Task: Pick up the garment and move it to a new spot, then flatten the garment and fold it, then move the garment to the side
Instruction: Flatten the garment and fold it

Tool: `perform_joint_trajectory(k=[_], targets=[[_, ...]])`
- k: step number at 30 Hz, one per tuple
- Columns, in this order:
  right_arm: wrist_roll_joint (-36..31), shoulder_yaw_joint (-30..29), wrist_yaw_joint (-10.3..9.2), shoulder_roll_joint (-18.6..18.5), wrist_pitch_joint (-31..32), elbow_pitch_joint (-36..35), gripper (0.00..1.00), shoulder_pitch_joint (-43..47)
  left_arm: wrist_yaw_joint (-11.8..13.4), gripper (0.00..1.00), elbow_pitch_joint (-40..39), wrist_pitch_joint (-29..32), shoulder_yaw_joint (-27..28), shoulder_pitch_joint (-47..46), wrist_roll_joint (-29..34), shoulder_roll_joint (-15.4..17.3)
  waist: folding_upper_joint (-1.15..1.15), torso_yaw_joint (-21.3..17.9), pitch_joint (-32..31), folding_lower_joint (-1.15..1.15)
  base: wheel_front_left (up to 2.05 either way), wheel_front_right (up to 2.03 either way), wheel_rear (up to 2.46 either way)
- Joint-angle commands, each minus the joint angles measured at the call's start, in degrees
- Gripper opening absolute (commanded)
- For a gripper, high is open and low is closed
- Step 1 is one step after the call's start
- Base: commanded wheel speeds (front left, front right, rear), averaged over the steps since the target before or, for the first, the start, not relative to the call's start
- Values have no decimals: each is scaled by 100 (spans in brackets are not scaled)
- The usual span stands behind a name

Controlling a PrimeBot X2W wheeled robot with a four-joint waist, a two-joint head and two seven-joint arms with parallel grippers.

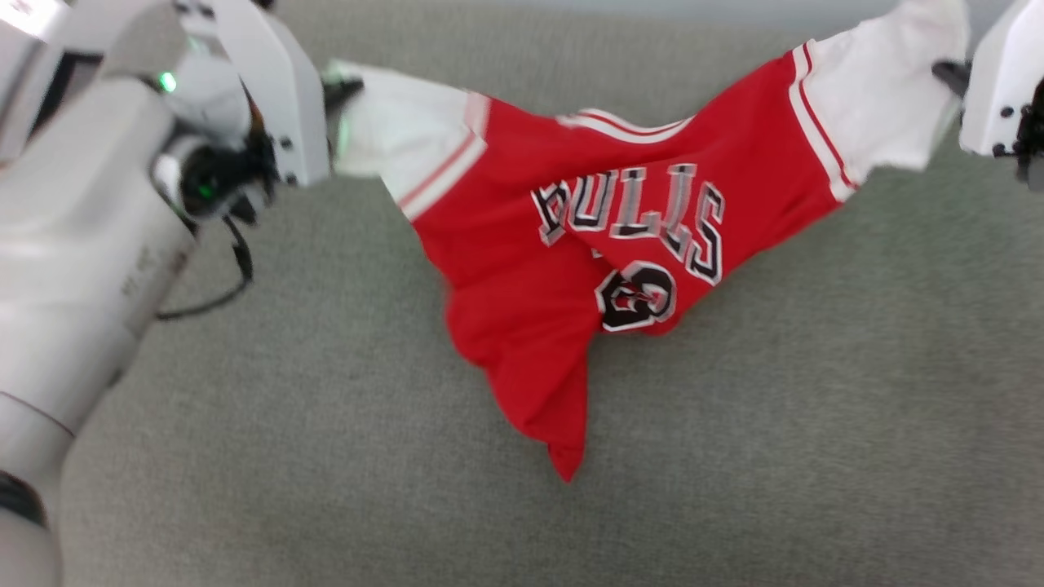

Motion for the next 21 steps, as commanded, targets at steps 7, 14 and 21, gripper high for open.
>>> perform_joint_trajectory(k=[7, 14, 21], targets=[[143, 357, 1, -60, -662, -339, 0, -285, 17, 0, -88, -372, -114, -598, 163, 222, 0, -396, -1363, 0, 0, 0, 0], [181, 570, 1, -176, -1195, -371, 0, -644, 17, 0, -146, -772, -165, -1073, 228, 534, 0, -579, -2017, 0, 0, 0, 0], [419, 771, 1, -338, -1142, -559, 0, -981, 17, 0, -299, -805, -251, -1406, 164, 832, 0, -717, -2253, 0, 0, 0, 0]])
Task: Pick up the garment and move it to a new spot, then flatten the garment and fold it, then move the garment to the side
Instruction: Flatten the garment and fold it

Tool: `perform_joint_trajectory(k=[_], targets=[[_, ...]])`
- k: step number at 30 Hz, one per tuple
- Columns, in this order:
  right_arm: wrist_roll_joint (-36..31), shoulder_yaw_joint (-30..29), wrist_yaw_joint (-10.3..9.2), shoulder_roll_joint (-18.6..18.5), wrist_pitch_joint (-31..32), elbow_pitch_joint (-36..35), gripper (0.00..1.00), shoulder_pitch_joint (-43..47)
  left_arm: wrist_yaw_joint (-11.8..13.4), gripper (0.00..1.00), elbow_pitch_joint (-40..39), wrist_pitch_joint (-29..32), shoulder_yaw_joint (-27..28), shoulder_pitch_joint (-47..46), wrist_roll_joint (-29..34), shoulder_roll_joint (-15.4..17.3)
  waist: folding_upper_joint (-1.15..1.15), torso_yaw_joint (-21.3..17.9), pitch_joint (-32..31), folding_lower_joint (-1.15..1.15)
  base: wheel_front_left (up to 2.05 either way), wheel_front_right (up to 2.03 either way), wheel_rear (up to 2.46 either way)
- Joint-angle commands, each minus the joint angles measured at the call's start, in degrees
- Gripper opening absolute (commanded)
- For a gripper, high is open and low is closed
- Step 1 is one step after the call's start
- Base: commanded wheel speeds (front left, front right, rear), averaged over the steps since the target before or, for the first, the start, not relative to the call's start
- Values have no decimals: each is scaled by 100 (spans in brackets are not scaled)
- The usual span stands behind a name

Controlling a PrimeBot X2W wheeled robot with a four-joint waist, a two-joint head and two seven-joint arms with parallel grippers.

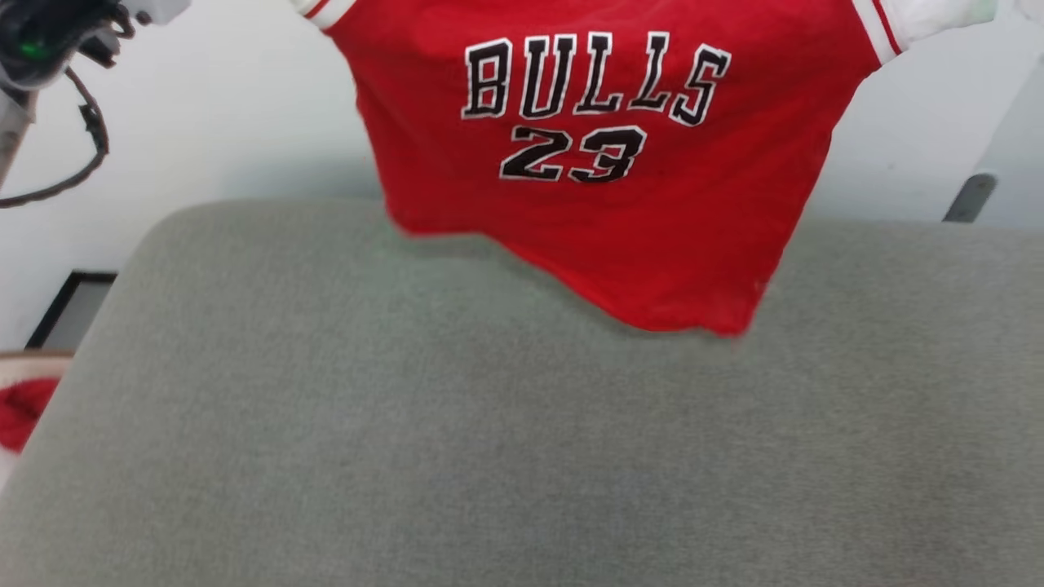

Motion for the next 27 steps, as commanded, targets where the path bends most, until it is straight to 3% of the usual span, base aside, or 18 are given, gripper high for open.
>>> perform_joint_trajectory(k=[1, 11, 17, 20, 27], targets=[[178, 50, 0, -44, 90, -108, 0, -72, 18, 0, -64, 45, -42, -44, -93, 78, 0, -216, -279, 0, 0, 0, 0], [617, 281, 0, -374, 590, -803, 0, -16, 19, 0, -330, 279, -169, 57, -426, 238, 0, -455, -7, 0, 0, 0, 0], [367, 137, -1, -358, 324, -714, 0, -330, 19, 0, -423, 201, -186, -287, -347, 195, 0, -663, 1016, 0, 0, 0, 0], [-125, 49, -1, -208, -351, -375, 0, -579, 19, 0, -268, -162, -219, -565, -80, 71, 0, -751, 1577, 0, 0, 0, 0], [-1884, -497, -2, 31, -3026, 743, 0, -1591, 19, 0, 187, -1859, -22, -1659, 637, -423, 0, -654, 2671, 0, 0, 0, 0]])
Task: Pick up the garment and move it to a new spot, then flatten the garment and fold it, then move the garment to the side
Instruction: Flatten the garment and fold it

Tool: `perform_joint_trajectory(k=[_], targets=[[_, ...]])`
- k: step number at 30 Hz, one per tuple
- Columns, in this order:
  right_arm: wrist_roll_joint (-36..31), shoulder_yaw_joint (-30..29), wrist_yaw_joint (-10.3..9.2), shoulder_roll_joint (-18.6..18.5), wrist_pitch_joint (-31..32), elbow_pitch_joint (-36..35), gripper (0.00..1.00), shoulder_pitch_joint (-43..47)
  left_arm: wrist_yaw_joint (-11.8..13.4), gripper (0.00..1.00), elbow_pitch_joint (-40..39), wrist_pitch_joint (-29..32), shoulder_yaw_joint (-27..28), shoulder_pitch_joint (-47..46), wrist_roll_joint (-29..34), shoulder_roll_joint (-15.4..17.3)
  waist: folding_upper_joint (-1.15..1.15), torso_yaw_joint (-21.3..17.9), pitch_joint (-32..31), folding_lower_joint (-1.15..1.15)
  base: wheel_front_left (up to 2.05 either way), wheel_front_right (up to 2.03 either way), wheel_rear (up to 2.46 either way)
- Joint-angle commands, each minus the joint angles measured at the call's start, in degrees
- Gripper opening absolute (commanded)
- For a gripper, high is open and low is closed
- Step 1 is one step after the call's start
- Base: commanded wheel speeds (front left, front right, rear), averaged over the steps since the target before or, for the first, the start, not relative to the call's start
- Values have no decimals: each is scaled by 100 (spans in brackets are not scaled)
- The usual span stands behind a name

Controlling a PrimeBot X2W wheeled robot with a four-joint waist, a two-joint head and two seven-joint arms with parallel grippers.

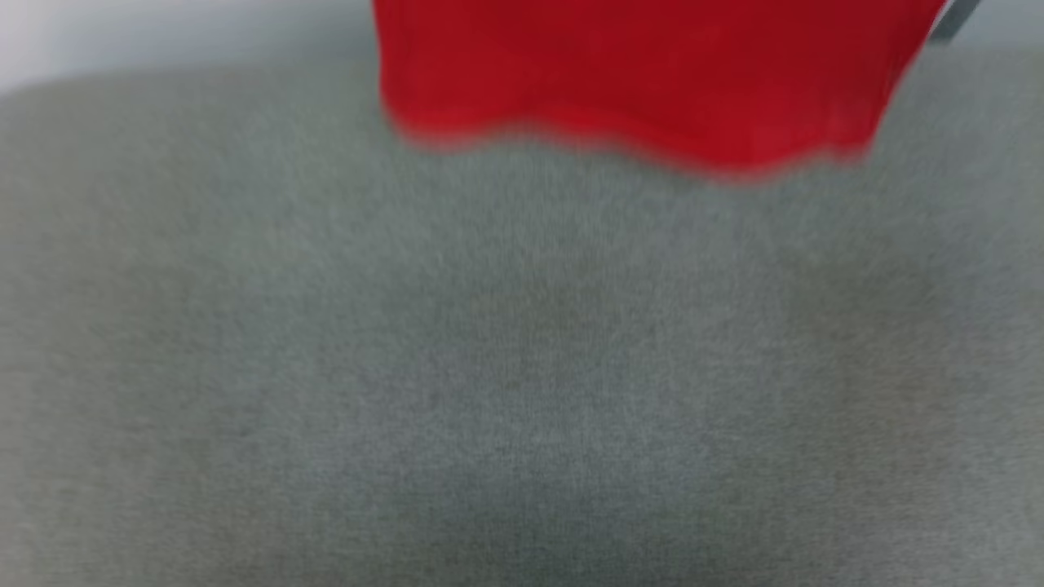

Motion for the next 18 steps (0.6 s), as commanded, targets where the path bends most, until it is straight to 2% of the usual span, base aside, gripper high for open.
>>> perform_joint_trajectory(k=[1, 5, 10, 14, 18], targets=[[-272, -85, -4, 53, -321, 134, 0, -127, 19, 0, 45, -237, 34, -163, 101, -53, 0, 20, 1182, 0, 0, 0, 0], [-1072, -459, -5, -51, -818, 365, 0, -632, 19, 0, -102, -938, 137, -649, 191, -154, 0, 237, 1858, 0, 0, 0, 0], [-1783, -982, -5, -46, -902, 135, 0, -525, 19, 0, -381, -1229, 205, -467, 177, -43, 0, 470, 2586, 0, 0, 0, 0], [-2006, -1395, -5, 197, -904, -108, 0, 117, 19, 0, -489, -1249, 487, 15, 130, -20, 0, 543, 2810, 0, 0, 0, 0], [-2111, -1501, -5, 326, -904, -285, 0, 512, 19, 0, -561, -1248, 615, 512, 231, -78, 0, 612, 2733, 0, 0, 0, 0]])
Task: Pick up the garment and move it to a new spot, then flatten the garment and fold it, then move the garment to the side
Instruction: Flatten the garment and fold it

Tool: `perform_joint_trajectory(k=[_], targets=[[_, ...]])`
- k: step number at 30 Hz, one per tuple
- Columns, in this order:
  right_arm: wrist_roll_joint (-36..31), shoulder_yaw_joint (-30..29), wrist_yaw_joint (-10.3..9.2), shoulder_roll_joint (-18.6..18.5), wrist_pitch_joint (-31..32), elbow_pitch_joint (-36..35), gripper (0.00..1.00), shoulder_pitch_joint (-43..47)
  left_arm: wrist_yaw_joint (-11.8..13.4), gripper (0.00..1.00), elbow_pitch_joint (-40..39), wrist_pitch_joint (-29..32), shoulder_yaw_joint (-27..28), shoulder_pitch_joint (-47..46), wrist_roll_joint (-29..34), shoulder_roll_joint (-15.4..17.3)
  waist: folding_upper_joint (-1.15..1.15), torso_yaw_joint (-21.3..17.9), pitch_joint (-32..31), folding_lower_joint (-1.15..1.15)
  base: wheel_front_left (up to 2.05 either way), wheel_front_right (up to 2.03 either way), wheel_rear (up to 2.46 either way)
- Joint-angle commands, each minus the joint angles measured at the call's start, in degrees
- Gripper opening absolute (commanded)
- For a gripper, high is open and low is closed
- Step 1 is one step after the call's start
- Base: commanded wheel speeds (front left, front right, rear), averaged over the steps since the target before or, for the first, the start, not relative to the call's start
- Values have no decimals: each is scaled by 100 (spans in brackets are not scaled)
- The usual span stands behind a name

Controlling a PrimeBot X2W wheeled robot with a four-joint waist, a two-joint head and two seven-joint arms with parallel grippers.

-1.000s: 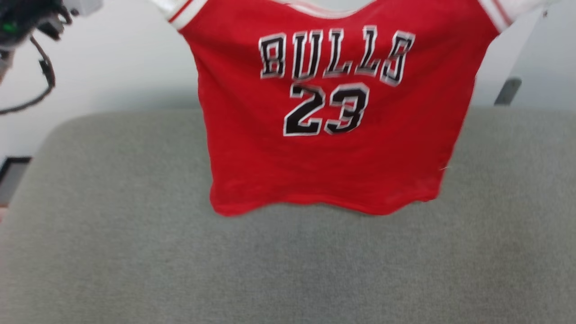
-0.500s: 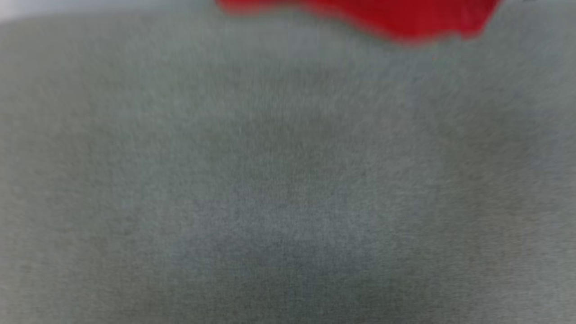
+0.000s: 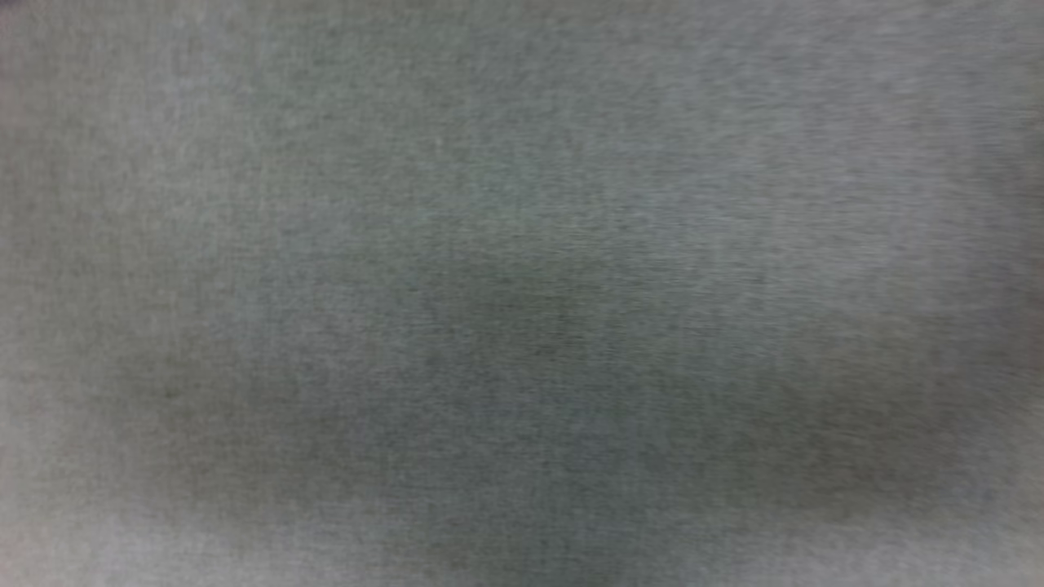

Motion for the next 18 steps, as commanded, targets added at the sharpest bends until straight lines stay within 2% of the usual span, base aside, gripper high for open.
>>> perform_joint_trajectory(k=[1, 5, 8, 12, 15, 18], targets=[[-31, -7, -6, 1, -24, -53, 0, 15, 19, 0, -35, -22, 55, 11, -7, -20, 0, 292, 252, 0, 0, 0, 0], [122, 142, -6, -84, -24, -313, 0, 416, 19, 0, -338, -26, 15, 496, -110, -6, 0, 397, -179, 0, 0, 0, 0], [500, 465, -6, -203, -24, -453, 0, 814, 18, 0, -680, 24, -360, 900, -355, 137, 0, 438, -643, 0, 0, 0, 0], [1103, 969, -6, -500, -25, -720, 0, 1524, 19, 0, -1199, 422, -922, 1373, -881, 546, 0, 455, -1314, 0, 0, 0, 0], [1583, 1357, -6, -942, -26, -1130, 0, 2204, 18, 0, -1678, 659, -1302, 1816, -1200, 881, 0, 464, -1767, 0, 0, 0, 0], [1998, 1463, -6, -1320, -26, -1602, 0, 3083, 18, 0, -2153, 803, -1502, 2387, -1378, 1278, 0, 454, -2222, 0, 0, 0, 0]])
